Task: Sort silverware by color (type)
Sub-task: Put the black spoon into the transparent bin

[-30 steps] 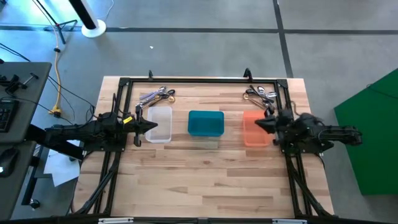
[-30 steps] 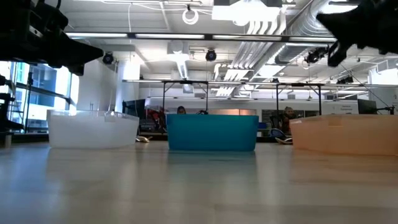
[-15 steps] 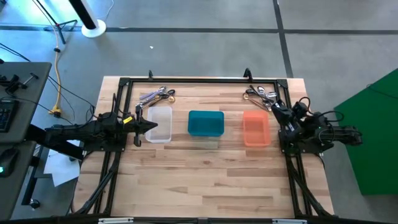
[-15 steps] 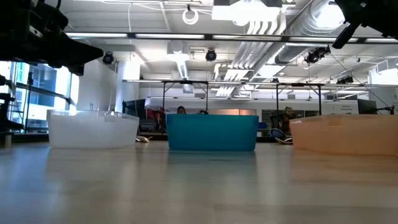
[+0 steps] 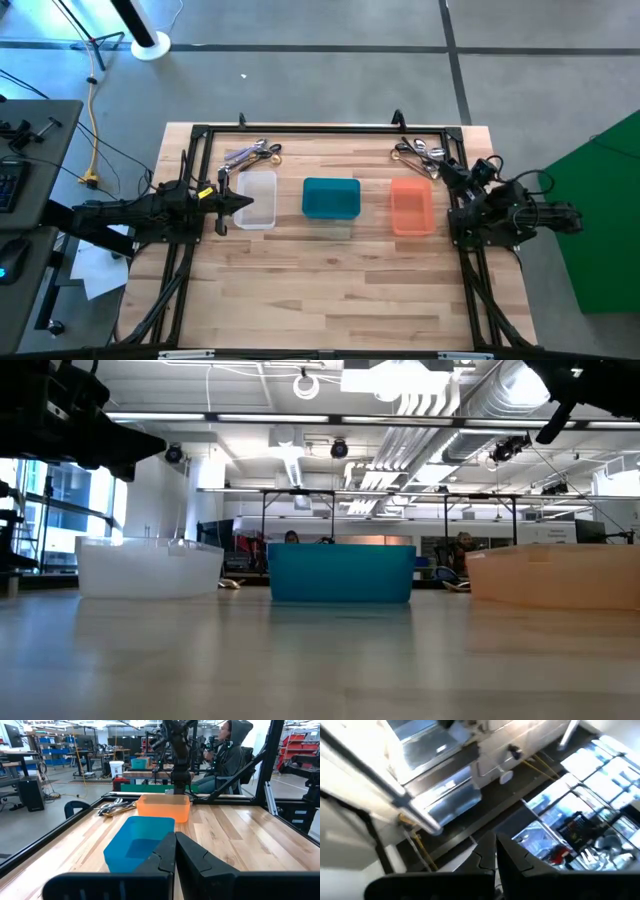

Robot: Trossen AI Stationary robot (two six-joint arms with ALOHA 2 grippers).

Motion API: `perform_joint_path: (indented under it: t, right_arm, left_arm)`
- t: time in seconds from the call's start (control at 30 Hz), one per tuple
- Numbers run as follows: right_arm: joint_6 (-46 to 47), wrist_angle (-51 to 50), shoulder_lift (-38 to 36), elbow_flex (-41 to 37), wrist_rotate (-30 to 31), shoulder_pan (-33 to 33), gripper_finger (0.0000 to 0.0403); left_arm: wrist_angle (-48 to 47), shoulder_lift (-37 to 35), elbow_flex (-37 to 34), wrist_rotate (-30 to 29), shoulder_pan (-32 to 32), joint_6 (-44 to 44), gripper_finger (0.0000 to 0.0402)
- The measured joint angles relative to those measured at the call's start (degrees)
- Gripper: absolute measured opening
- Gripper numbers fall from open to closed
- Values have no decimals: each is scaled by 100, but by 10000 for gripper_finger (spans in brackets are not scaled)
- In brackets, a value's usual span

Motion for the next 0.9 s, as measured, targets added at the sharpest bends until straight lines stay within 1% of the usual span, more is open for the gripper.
perform_joint_path:
  t: [0.07,0.13,0.2,0.23,0.33,0.4,0.47,0.57,0.63,0.7,0.9]
  right_arm:
    - [-137,37,375,385,-7,0,0]
    - [-561,-19,911,864,-163,0,0]
    - [-943,-316,1499,1392,-146,2,0]
    - [-1096,-575,1789,1680,-11,2,0]
    - [-1338,-1672,2553,2535,486,2,0]
    - [-1302,-2516,2994,3059,752,-1,0]
    - [-1028,-3442,3411,3546,954,-54,0]
    - [-551,-4943,3892,4128,1029,-261,0]
    - [-323,-5694,4138,4373,1027,-413,0]
    - [-153,-6017,4292,4491,948,-521,0]
    - [-178,-5851,4324,4545,613,-634,0]
  left_arm:
    - [1,0,2,-1,1,0,1]
    - [1,2,0,2,0,0,1]
    - [0,0,2,2,2,0,1]
    - [0,2,1,3,0,0,1]
    - [0,2,2,13,0,0,1]
    - [1,2,2,15,1,0,1]
    - [0,2,0,15,2,0,1]
    - [0,1,1,15,2,0,1]
    - [0,2,0,13,2,0,1]
    - [0,2,1,14,1,1,1]
    - [23,2,0,15,1,-3,1]
